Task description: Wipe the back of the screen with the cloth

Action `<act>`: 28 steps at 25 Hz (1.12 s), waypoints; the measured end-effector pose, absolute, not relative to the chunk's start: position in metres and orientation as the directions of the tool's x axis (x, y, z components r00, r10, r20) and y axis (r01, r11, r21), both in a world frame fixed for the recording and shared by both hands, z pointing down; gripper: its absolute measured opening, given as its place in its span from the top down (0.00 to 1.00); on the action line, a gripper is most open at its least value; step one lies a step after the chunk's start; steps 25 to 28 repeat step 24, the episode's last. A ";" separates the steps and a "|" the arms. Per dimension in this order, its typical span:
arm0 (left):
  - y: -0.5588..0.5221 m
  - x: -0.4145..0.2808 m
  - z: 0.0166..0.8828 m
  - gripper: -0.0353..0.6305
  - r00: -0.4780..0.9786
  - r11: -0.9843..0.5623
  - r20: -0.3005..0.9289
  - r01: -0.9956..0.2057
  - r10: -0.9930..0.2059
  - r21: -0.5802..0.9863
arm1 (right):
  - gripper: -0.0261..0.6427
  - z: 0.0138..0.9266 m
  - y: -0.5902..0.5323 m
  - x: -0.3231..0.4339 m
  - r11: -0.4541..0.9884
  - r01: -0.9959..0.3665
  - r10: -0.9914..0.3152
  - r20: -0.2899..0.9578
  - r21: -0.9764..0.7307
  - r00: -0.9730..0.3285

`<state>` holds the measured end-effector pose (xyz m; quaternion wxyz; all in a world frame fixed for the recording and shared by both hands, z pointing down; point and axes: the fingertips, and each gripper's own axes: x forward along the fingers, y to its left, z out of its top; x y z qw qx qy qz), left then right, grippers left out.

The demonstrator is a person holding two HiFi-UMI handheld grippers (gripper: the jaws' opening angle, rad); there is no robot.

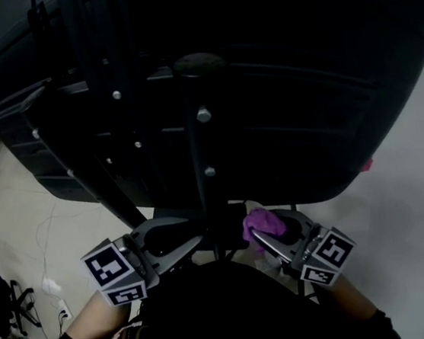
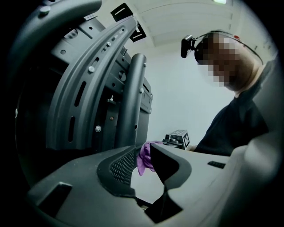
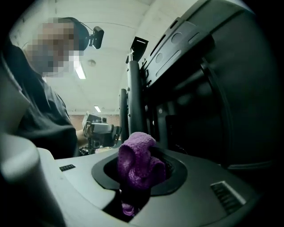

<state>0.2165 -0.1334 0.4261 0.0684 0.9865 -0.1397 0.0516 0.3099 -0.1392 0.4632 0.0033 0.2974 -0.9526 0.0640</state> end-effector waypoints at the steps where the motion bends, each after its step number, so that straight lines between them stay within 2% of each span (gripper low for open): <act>1: -0.134 0.218 0.428 0.80 0.954 -0.951 0.122 -0.287 -0.273 0.116 | 0.78 0.461 -0.141 0.310 0.816 -0.566 -0.565 0.044 -0.121 -0.824; 28: -0.149 0.221 0.428 0.80 0.956 -0.949 0.103 -0.286 -0.273 0.136 | 0.78 0.450 -0.155 0.317 0.834 -0.545 -0.541 0.066 -0.089 -0.838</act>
